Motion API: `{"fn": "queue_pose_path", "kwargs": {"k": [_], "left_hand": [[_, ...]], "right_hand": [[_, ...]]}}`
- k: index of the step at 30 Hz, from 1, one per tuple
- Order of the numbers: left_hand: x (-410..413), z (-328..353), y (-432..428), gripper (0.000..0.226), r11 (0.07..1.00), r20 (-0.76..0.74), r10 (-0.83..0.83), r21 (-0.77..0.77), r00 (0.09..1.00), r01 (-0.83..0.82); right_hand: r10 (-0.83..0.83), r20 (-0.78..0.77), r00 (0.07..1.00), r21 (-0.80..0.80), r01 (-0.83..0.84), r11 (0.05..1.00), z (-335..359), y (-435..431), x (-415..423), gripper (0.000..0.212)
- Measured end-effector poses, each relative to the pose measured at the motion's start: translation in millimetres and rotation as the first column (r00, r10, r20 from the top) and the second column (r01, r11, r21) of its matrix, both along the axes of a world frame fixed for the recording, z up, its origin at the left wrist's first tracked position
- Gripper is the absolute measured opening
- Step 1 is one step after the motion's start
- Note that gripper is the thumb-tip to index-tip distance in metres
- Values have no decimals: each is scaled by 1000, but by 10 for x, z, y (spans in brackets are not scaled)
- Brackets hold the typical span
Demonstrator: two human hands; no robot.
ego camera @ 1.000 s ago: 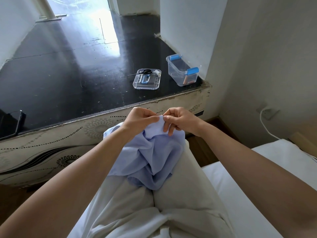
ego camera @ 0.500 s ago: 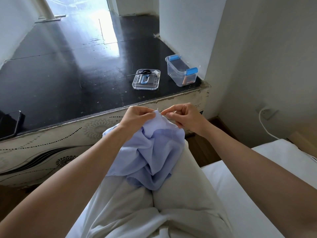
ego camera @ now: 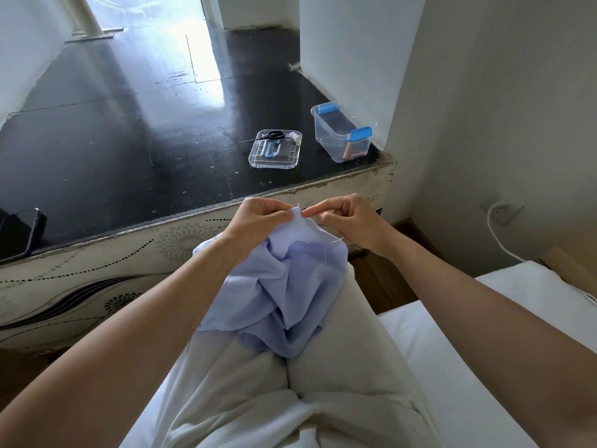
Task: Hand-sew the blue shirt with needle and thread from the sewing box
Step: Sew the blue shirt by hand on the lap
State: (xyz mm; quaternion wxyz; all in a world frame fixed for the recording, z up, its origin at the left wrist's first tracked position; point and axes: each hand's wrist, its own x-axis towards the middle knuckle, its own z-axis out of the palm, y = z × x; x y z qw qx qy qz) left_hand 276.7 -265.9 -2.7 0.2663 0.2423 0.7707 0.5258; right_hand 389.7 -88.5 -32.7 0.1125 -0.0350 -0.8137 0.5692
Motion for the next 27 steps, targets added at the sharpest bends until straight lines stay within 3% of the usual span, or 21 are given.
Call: {"fn": "queue_pose_path", "kwargs": {"k": [10,15,21,27], "left_hand": [[16,26,8,9,997,-115,-63,-43,991,58],[4,-4,14,14,985,-224,-153,-107,962,131],[-5,-14,7,13,979,-258,-175,-152,950,139],[-23,-22,-10,10,973,-200,-183,-174,962,149]], "right_hand": [[7,55,998,72,-11,997,101,-22,11,19],[103,227,968,76,-123,990,221,-69,39,44],[139,350,926,66,-173,983,296,-110,56,28],[105,337,936,70,-137,988,306,-112,90,19]]}}
